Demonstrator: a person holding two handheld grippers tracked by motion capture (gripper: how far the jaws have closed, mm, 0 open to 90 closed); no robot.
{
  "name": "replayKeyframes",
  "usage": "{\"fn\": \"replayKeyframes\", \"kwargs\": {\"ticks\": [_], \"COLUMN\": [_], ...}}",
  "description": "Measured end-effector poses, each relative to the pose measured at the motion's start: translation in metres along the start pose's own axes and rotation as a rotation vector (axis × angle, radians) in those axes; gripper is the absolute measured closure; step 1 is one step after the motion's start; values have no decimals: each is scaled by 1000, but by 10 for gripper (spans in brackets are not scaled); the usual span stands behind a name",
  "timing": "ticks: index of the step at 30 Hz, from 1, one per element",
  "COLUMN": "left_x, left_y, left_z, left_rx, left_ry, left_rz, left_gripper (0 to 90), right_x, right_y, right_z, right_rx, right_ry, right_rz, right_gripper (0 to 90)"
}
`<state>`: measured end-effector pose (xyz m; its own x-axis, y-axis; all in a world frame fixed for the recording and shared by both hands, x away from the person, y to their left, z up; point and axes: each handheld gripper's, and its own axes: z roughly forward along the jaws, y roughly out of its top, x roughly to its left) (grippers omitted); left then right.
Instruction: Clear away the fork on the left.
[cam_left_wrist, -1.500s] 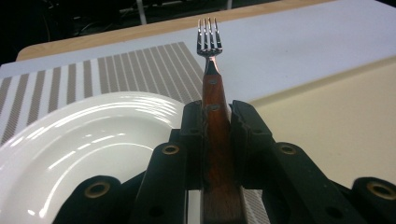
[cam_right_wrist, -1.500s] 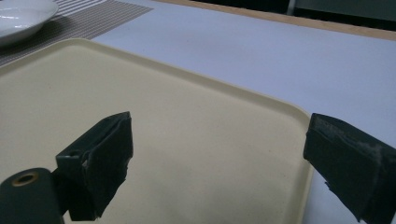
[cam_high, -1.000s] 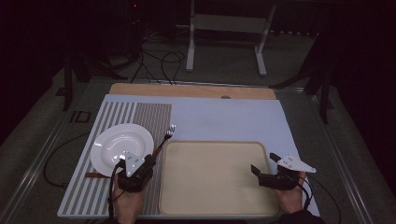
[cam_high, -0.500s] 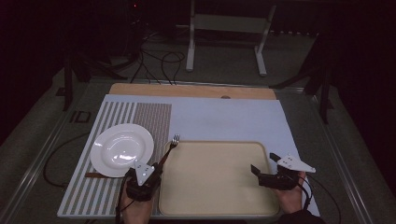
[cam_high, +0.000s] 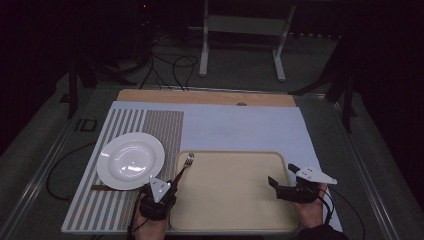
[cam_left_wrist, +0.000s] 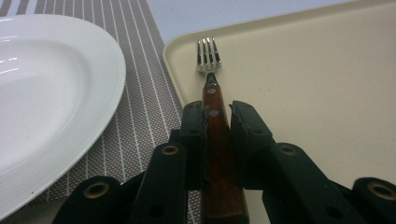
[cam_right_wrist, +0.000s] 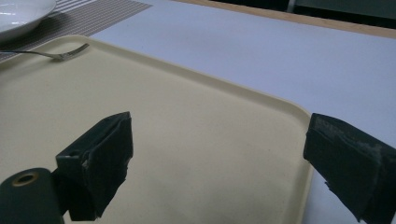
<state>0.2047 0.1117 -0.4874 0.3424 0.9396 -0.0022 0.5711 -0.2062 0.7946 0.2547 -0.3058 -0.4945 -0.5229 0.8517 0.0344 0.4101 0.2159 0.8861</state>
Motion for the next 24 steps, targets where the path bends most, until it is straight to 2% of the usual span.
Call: {"fn": "replayKeyframes", "kwargs": {"ticks": [10,13,14,15,16,17,18,20,21,24], "left_x": [-5,-2,-1,0,2,4,6,10,12,17], "left_y": [-2,-1,-1,-1,-1,0,1,2,3,7], "left_z": [1,0,0,0,-1,0,0,-1,-1,-2], "left_rx": [5,-7,-17,-22,-25,-23,-28,-41,-44,-49], "left_ry": [-59,-72,-66,-68,-71,-75,-79,-73,-84,-104], "left_rz": [-14,-26,-36,-43,-49,-55,-61,-69,-72,-69], "left_gripper": [736,615,538,538,474,474,426,386,319,267], "right_x": [0,0,0,0,0,0,0,0,0,0], "right_y": [0,0,0,0,0,0,0,0,0,0], "right_z": [0,0,0,0,0,0,0,0,0,0], "right_rx": [3,4,5,5,5,5,5,3,2,1], "right_ry": [-1,0,0,0,0,0,1,2,2,3], "right_rz": [0,2,-1,-1,0,0,2,3,2,3], "right_gripper": [82,82,82,82,81,81,82,81,82,82]}}
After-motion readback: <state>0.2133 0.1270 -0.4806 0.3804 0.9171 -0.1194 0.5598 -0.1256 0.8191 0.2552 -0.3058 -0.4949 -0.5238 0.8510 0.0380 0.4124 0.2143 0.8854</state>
